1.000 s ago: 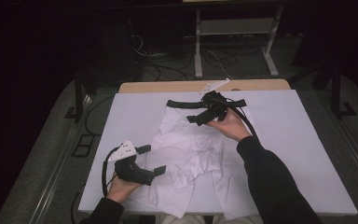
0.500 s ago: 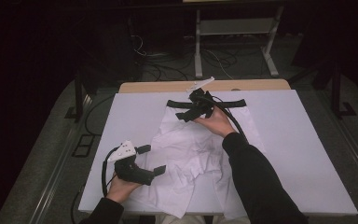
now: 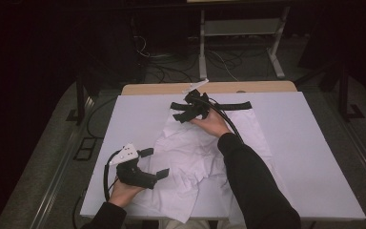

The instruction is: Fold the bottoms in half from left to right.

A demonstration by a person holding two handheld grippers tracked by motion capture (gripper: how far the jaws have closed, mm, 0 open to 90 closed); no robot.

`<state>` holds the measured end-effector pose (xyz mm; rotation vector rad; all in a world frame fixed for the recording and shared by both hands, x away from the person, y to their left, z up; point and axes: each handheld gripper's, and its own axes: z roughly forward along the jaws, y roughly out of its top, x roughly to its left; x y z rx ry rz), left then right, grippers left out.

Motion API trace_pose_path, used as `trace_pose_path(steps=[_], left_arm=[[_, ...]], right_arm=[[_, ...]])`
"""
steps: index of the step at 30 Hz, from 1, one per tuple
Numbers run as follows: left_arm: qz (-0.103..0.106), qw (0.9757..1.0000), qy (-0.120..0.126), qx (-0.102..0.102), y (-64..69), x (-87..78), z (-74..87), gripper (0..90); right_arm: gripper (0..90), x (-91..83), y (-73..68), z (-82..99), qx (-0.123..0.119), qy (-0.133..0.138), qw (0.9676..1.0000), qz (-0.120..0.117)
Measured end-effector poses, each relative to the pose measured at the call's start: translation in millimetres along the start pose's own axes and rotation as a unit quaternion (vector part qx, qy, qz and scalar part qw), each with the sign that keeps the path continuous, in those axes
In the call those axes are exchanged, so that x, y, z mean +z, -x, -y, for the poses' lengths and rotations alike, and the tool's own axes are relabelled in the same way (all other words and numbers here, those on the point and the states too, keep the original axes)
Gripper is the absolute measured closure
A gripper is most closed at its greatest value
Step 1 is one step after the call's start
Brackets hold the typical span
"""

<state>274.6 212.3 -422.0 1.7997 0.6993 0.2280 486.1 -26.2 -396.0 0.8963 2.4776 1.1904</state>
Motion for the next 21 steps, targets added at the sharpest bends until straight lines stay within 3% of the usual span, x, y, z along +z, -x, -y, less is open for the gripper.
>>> trace_pose_path(steps=[8, 13, 21], left_arm=[[0.002, 1.0000, 0.002, -0.001, -0.3, 0.1, -0.1, 0.0], [0.002, 1.0000, 0.004, -0.004, -1.2, 0.0, -0.1, 0.0], [0.004, 1.0000, 0.006, -0.006, -1.1, 0.0, -0.3, 0.0]], right_arm=[[0.0, 13.1, 8.0, -6.7, 0.015, -0.001, 0.9998, 0.011], [0.0, 19.4, 14.9, -7.0, 0.031, 0.014, 0.9991, 0.024], [0.0, 37.9, 21.1, -6.8, 0.056, 0.019, 0.9980, 0.024]])
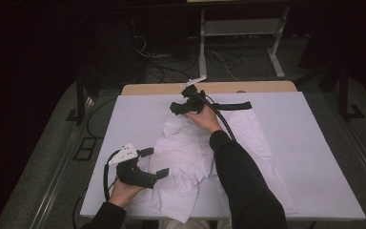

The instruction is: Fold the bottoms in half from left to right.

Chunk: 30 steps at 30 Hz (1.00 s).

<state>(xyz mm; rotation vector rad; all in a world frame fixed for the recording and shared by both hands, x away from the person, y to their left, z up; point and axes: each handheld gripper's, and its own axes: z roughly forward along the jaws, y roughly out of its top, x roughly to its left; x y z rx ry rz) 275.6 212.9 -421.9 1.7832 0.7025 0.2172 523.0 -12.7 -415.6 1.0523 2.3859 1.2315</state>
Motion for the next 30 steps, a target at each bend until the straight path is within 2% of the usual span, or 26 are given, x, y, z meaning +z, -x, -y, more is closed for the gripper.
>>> trace_pose_path(steps=[6, 13, 16, 30], left_arm=[[0.001, 1.0000, 0.002, -0.001, -0.8, -0.6, -0.1, 0.0], [0.001, 1.0000, 0.004, -0.002, -0.8, -0.7, -0.5, 0.0], [0.001, 1.0000, 0.006, -0.003, -1.0, -0.9, -0.7, 0.0], [0.002, 0.9999, 0.012, -0.006, -2.1, -1.7, -1.3, 0.0]], right_arm=[[0.0, 13.1, -3.5, -1.9, -0.003, 0.004, 1.0000, 0.004], [0.0, 27.1, -8.9, -8.2, -0.009, -0.004, 0.9999, 0.006], [5.1, 30.5, -11.4, -10.0, -0.012, 0.007, 0.9998, 0.010], [10.6, 53.3, -4.7, -2.9, 0.020, -0.003, 0.9997, 0.013]])
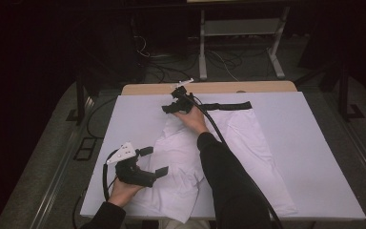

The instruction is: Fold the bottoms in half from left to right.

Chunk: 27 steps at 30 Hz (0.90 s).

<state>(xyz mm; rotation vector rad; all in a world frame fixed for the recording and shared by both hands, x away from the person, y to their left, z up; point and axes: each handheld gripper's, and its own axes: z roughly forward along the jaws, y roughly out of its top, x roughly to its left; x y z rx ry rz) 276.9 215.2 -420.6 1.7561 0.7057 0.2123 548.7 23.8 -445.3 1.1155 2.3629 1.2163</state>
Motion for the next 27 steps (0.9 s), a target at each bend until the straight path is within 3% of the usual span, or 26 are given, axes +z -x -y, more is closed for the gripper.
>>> trace_pose_path(steps=[6, 10, 17, 27], left_arm=[[0.000, 1.0000, 0.001, -0.001, -0.3, -0.3, -0.3, 0.0], [0.001, 1.0000, 0.002, -0.002, -0.2, -0.3, -0.4, 0.0], [0.000, 1.0000, 0.002, -0.001, 0.0, 0.0, -0.5, 0.0], [0.000, 1.0000, 0.001, -0.001, -0.3, 0.3, -0.4, 0.0]], right_arm=[[14.7, 4.6, 2.1, 3.9, 0.001, -0.010, 0.9999, 0.012], [18.8, 6.4, 1.7, 5.6, -0.012, -0.026, 0.9993, 0.025], [33.2, 7.0, 0.2, 5.7, -0.010, -0.031, 0.9993, 0.019], [50.2, 12.5, -6.4, 3.5, -0.030, -0.045, 0.9971, 0.054]])
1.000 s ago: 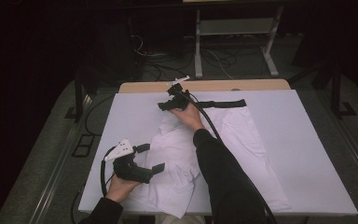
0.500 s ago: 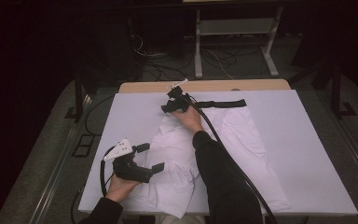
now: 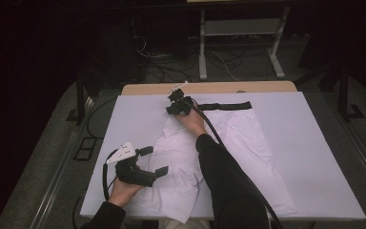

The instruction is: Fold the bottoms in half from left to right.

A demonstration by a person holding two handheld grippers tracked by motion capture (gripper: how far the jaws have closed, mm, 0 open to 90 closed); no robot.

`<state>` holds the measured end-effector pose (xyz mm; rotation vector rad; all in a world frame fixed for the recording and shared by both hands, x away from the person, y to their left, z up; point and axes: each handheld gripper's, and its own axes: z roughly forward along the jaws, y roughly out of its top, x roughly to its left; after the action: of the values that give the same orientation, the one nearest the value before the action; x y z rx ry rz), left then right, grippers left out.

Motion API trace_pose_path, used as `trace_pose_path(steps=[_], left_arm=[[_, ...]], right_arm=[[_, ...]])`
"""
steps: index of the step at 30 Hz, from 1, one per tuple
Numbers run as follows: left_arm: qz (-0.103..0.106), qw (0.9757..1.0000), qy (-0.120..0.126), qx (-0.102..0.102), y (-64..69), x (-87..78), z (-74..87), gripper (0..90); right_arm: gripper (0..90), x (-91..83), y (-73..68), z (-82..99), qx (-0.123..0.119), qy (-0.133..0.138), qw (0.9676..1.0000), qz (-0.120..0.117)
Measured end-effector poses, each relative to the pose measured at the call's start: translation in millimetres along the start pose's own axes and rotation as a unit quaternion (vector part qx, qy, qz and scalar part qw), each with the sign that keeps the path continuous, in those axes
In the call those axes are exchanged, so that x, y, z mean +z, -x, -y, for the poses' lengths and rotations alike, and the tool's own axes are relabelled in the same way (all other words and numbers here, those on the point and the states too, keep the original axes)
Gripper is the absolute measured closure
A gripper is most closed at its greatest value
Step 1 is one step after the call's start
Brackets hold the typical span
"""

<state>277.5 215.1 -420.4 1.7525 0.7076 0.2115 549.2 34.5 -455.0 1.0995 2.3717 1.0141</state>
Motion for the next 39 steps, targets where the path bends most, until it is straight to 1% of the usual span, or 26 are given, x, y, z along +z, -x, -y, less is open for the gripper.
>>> trace_pose_path(steps=[2, 4, 5, 6, 9, 13, 14, 16, 19, 20, 21, 22, 24, 26, 28, 30, 34, 36, 39], left_arm=[[0.000, 1.0000, 0.000, 0.001, 0.1, -0.1, 0.0, 0.0], [0.000, 1.0000, 0.000, 0.001, 0.2, -0.1, 0.0, 0.0], [0.000, 1.0000, 0.000, 0.000, 0.1, 0.0, 0.1, 0.0], [0.000, 1.0000, 0.000, 0.000, 0.0, 0.0, 0.0, 0.0], [-0.001, 1.0000, 0.000, 0.000, 0.0, -0.4, 0.0, 0.0], [-0.003, 1.0000, -0.001, -0.001, -0.2, -0.4, 0.2, 0.0], [-0.005, 1.0000, -0.004, -0.001, -0.6, -0.4, 0.2, 0.0], [-0.010, 0.9999, -0.008, -0.007, -1.2, -0.6, 1.2, 0.0], [-0.032, 0.9991, -0.026, -0.014, -3.4, -5.1, 2.9, 0.0], [-0.042, 0.9984, -0.030, -0.023, -5.2, -8.5, 3.9, 0.0], [-0.047, 0.9979, -0.030, -0.032, -6.9, -10.4, 4.5, 0.0], [-0.051, 0.9971, -0.030, -0.048, -10.2, -13.0, 4.9, 0.0], [-0.059, 0.9954, -0.033, -0.067, -14.8, -16.2, 4.3, 0.0], [-0.068, 0.9943, -0.041, -0.072, -17.0, -18.4, 3.0, 0.0], [-0.077, 0.9928, -0.054, -0.074, -18.5, -21.1, 1.6, 0.0], [-0.075, 0.9911, -0.069, -0.086, -19.5, -23.3, 0.3, 0.0], [-0.075, 0.9884, -0.093, -0.093, -20.1, -25.4, 1.1, 0.0], [-0.070, 0.9872, -0.105, -0.098, -21.0, -26.2, 2.3, 0.0], [-0.066, 0.9857, -0.119, -0.099, -21.7, -27.7, 3.8, 0.0]], right_arm=[[55.1, -0.1, -0.2, -0.1, 0.003, 0.000, 0.9999, 0.010], [58.5, -0.6, -0.2, 0.1, 0.013, 0.001, 0.9998, 0.015], [62.8, -1.0, -0.6, 0.0, 0.015, 0.001, 0.9998, 0.017], [66.8, -1.6, -1.1, -0.3, 0.017, 0.000, 0.9998, 0.010], [74.6, -2.1, -2.0, -0.8, 0.020, 0.000, 0.9998, 0.005], [84.2, -4.2, 1.0, -0.8, 0.049, 0.000, 0.9988, -0.005], [84.8, -5.0, 2.1, -0.7, 0.056, 0.001, 0.9984, -0.007], [85.3, -6.1, 3.5, -0.4, 0.065, 0.001, 0.9978, -0.010], [85.6, -9.0, 2.9, -0.3, 0.068, 0.002, 0.9976, -0.008], [85.7, -10.1, 2.7, -0.1, 0.073, 0.003, 0.9973, -0.009], [85.7, -12.2, 2.9, 0.6, 0.078, 0.007, 0.9969, -0.012], [85.8, -13.6, 3.3, 1.3, 0.080, 0.010, 0.9966, -0.015], [85.8, -17.2, 4.1, 3.5, 0.085, 0.014, 0.9961, -0.021], [85.8, -20.9, 4.6, 5.9, 0.084, 0.019, 0.9960, -0.025], [85.9, -24.5, 4.8, 8.1, 0.086, 0.024, 0.9957, -0.026], [85.8, -27.6, 5.3, 9.5, 0.087, 0.030, 0.9954, -0.028], [85.8, -32.3, 4.9, 10.1, 0.081, 0.037, 0.9957, -0.024], [85.8, -33.9, 4.9, 10.1, 0.081, 0.041, 0.9956, -0.024], [85.8, -35.8, 5.0, 10.9, 0.080, 0.046, 0.9954, -0.024]])
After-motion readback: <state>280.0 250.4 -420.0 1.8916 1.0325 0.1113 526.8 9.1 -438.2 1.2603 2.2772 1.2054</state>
